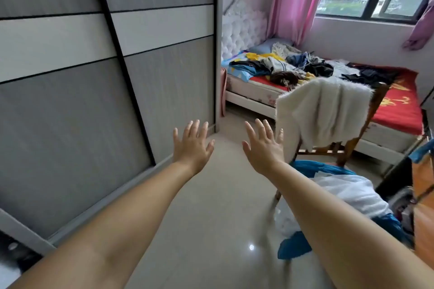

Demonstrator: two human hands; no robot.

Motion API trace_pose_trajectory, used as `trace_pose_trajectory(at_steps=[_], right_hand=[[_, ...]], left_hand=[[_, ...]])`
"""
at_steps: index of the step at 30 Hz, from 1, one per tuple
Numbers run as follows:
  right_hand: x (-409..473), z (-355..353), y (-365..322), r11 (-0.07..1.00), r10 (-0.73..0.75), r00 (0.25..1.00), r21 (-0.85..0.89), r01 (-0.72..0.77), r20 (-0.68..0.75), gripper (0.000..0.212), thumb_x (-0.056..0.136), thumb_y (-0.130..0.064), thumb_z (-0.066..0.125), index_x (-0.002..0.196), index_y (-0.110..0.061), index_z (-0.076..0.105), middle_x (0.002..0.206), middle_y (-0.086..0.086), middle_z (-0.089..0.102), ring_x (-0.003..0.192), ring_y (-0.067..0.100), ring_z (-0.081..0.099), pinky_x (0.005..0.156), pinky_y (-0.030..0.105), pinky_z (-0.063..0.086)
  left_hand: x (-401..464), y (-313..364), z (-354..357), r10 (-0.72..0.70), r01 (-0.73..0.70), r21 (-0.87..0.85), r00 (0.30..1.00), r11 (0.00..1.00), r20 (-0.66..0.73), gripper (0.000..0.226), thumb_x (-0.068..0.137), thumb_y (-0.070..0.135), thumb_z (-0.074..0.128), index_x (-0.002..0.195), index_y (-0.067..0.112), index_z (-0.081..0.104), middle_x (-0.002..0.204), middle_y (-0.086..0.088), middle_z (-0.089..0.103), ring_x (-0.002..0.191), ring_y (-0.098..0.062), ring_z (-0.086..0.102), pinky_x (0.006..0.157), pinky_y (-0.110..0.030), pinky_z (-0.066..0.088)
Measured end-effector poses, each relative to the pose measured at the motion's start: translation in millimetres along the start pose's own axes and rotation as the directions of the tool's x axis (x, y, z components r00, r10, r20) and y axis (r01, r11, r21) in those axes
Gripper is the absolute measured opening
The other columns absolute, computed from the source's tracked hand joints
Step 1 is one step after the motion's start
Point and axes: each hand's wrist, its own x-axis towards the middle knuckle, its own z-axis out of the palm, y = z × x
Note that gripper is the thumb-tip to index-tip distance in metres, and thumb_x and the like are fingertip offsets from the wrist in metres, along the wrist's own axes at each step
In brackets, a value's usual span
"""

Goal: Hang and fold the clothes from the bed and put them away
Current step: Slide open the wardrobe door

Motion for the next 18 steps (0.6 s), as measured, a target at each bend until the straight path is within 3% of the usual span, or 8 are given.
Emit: trace_pose_trajectory(at_steps=[18], right_hand=[[291.4, 34.1, -51.3, 0.999, 0.037, 0.999, -0.038, -0.037, 0.014, 0.056, 0.102, -0.043, 0.025, 0.153, -0.029, 0.006, 0.161, 0.003, 0.003, 0.149, 0.022, -0.005, 0.116, 0.057, -0.001]], left_hand=[[289.8, -125.6, -1.1, 0.038, -0.037, 0.086, 0.999, 0.996, -0.009, 0.059, 0.1, 0.046, 0.025, 0.152, 0.023, 0.011, 0.161, -0.004, 0.008, 0.148, -0.018, 0.003, 0.117, -0.052, 0.001]])
